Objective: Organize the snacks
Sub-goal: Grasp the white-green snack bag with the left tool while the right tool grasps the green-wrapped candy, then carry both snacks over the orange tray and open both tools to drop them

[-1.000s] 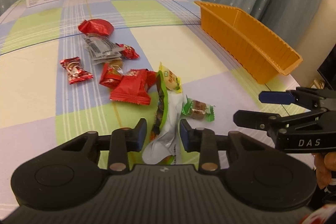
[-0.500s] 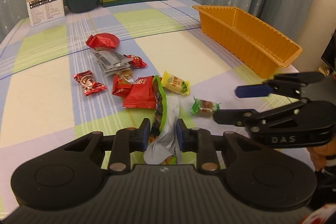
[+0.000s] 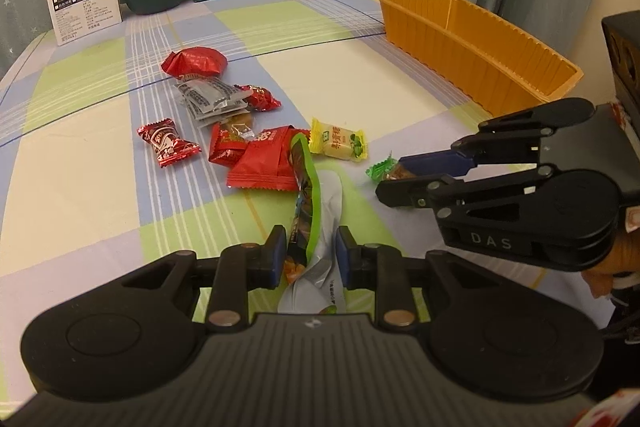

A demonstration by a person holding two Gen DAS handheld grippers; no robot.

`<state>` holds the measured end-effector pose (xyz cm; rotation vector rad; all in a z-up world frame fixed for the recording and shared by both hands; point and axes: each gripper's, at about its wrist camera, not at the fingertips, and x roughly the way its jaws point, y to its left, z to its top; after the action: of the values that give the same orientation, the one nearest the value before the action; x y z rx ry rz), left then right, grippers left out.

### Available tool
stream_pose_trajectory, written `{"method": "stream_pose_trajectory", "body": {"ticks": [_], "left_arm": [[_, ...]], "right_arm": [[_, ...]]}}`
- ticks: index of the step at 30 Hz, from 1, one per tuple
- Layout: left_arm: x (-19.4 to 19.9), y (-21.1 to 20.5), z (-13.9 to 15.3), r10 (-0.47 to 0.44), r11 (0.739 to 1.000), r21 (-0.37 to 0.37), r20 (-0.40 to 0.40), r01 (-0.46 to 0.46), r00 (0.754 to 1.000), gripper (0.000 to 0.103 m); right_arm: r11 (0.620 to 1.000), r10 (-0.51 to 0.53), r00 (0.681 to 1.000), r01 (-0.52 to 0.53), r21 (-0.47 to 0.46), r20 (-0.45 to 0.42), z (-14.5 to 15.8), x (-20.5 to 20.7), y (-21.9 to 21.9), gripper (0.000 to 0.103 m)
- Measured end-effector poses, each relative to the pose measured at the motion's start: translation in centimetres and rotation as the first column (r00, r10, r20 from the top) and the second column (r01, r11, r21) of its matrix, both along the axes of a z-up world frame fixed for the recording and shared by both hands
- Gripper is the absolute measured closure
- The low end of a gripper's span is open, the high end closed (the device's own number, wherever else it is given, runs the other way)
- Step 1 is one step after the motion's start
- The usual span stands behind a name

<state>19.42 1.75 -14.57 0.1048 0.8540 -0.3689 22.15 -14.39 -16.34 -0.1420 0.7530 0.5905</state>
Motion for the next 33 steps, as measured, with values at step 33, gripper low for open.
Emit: {"method": "stream_pose_trajectory", "body": {"ticks": [33], "left_arm": [[0.0,-10.7,8.3,-0.048,0.997,-0.049,0.134,0.055,0.990,0.080]], "right_arm": [[0.904,-0.425,0.894,0.412,0.109,0.144,10.4,-4.1,-13.1,0.082]]}}
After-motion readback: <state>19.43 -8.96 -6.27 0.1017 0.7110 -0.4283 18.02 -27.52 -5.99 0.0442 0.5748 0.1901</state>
